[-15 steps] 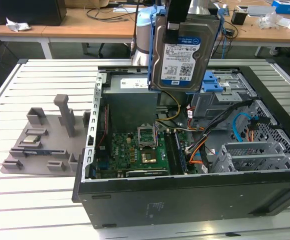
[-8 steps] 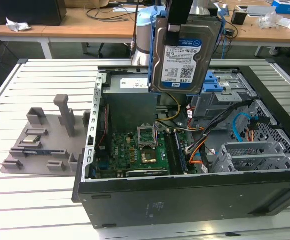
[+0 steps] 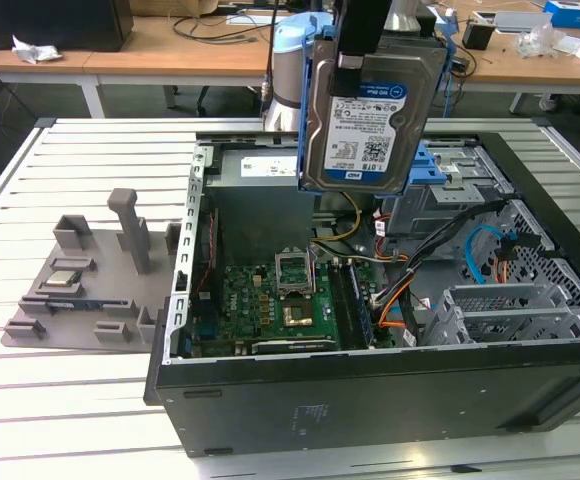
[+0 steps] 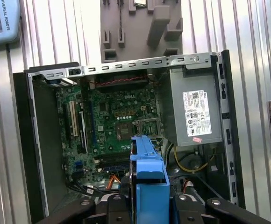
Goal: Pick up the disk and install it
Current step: 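Pick up the disk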
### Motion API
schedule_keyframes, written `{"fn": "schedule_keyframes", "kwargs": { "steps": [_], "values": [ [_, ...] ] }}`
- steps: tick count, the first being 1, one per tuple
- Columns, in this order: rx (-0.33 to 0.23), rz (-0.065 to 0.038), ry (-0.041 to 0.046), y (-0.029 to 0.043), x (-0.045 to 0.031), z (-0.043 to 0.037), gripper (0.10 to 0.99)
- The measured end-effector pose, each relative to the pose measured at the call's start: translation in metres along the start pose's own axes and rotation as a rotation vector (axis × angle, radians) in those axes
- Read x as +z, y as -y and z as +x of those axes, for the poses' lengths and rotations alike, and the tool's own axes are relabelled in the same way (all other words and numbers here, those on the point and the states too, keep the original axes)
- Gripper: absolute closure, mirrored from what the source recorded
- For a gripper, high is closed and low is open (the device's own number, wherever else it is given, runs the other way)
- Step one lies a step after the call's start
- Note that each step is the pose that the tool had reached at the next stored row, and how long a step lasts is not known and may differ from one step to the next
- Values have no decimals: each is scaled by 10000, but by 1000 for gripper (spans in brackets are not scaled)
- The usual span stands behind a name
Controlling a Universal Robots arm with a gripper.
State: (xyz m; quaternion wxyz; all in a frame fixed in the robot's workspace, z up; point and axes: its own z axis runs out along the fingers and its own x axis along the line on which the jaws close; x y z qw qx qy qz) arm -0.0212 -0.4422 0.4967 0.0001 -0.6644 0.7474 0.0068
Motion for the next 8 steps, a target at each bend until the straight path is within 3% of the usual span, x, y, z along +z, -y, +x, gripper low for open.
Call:
{"fn": "schedule_keyframes", "kwargs": {
  "steps": [8],
  "values": [
    [0, -1, 0, 10, 0, 84, 718]
  ]
}}
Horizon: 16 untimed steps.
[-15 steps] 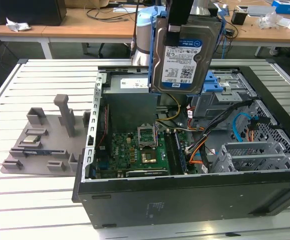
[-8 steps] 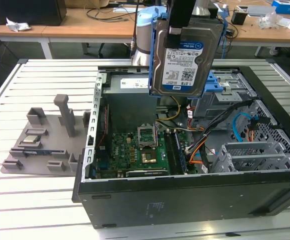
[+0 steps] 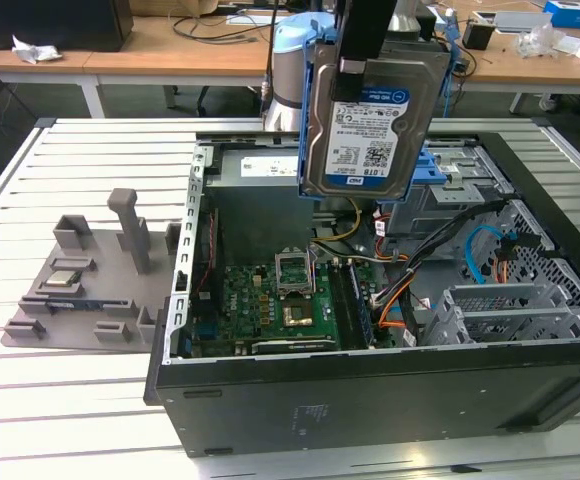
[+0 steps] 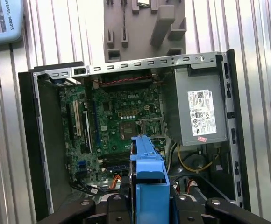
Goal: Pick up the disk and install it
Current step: 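Pick up the disk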
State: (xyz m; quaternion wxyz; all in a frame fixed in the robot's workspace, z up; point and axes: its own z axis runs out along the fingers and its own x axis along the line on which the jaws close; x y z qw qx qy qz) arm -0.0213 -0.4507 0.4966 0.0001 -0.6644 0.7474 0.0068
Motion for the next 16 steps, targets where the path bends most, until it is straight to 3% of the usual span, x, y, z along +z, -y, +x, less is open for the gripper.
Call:
{"fn": "schedule_keyframes", "kwargs": {
  "steps": [16],
  "values": [
    [0, 1, 0, 18, 0, 150, 718]
  ]
}}
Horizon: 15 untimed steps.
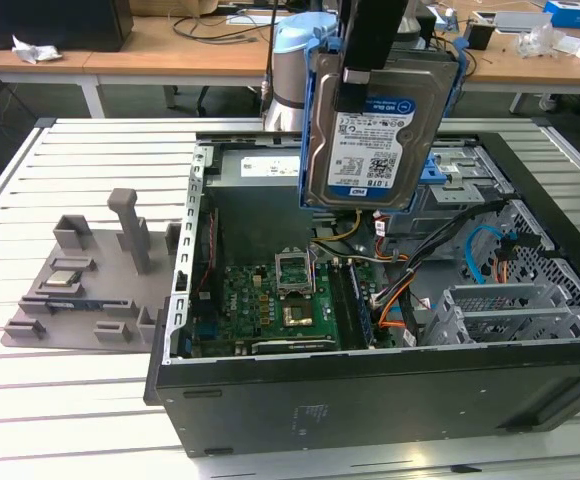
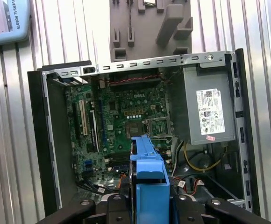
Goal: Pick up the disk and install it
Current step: 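Pick up the disk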
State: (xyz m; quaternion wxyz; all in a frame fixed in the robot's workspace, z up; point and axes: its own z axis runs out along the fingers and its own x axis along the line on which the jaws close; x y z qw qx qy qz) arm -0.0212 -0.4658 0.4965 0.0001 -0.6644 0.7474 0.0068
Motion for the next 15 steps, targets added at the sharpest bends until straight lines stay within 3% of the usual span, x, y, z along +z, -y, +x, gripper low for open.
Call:
{"fn": "schedule_keyframes", "kwargs": {
  "steps": [15],
  "values": [
    [0, 0, -1, 18, 2, 156, 718]
  ]
}}
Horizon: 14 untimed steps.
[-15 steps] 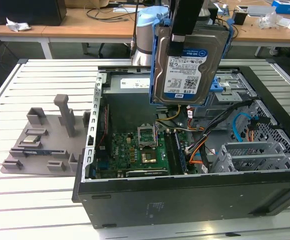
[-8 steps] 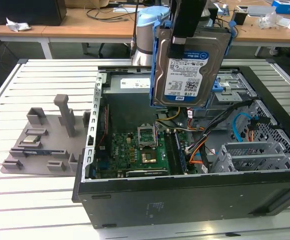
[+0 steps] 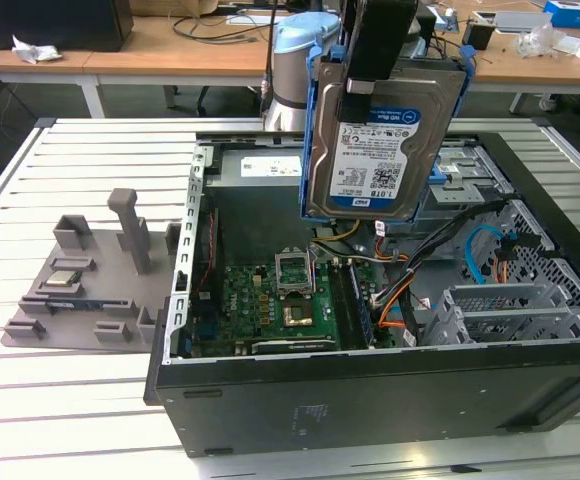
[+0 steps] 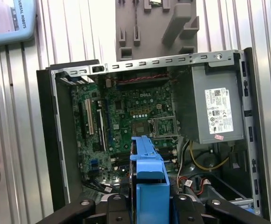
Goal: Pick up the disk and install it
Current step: 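Pick up the disk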
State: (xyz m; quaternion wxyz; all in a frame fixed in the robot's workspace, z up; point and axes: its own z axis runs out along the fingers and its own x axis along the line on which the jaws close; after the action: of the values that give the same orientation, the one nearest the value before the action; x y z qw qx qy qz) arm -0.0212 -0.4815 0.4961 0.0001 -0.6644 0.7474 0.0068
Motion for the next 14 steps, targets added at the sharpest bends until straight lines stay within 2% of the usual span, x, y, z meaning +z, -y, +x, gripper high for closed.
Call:
{"fn": "schedule_keyframes", "kwargs": {
  "steps": [14],
  "values": [
    [0, 0, -2, 36, -1, 309, 718]
  ]
}}
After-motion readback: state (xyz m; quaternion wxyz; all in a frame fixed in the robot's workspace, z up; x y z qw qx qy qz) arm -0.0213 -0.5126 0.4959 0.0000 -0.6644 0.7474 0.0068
